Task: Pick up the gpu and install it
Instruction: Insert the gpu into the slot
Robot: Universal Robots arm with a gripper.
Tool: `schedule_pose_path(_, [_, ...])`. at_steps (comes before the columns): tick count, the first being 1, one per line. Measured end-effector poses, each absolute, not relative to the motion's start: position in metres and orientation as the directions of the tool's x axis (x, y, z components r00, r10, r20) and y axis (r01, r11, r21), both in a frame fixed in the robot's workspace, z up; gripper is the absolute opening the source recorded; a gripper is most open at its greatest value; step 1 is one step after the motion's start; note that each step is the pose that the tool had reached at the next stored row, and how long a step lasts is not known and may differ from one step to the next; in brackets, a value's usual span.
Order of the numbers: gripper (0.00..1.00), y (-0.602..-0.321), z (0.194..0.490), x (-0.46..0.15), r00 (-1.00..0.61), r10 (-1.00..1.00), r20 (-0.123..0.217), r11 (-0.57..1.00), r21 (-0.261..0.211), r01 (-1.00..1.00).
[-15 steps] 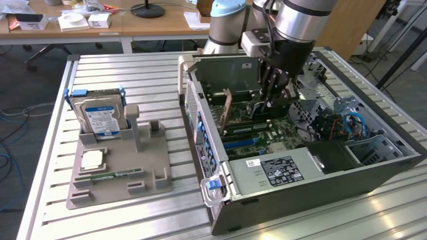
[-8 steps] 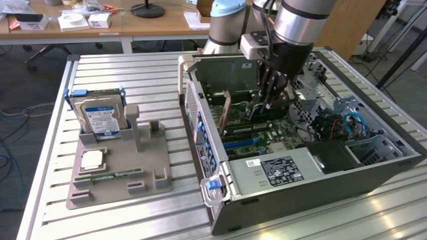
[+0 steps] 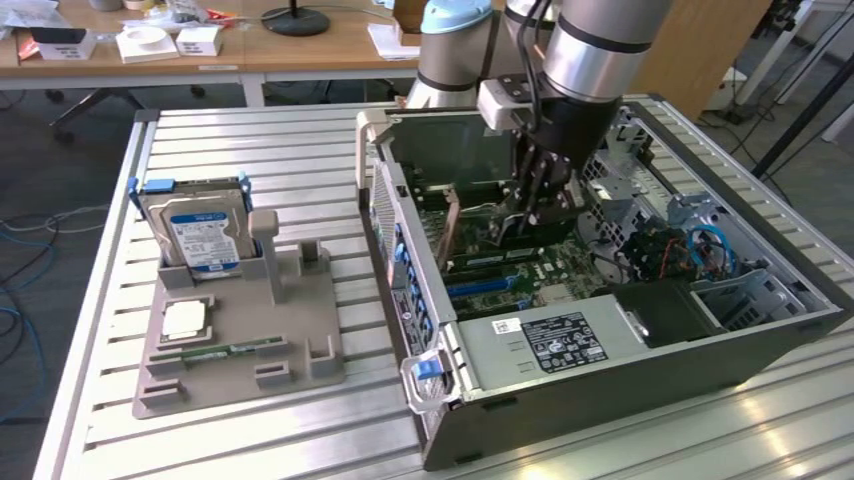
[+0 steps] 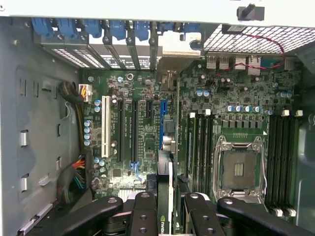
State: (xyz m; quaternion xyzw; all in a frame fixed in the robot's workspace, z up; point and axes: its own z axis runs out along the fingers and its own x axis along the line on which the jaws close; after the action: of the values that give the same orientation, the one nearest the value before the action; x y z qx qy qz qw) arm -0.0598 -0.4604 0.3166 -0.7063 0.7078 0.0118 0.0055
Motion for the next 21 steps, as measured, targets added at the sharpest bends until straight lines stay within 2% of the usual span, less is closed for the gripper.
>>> schedule_pose_path(21, [0.26,-0.4624,0.3064,-0.0608,0.000,-1.000,-0.024,-0.001,0.009,-1.000])
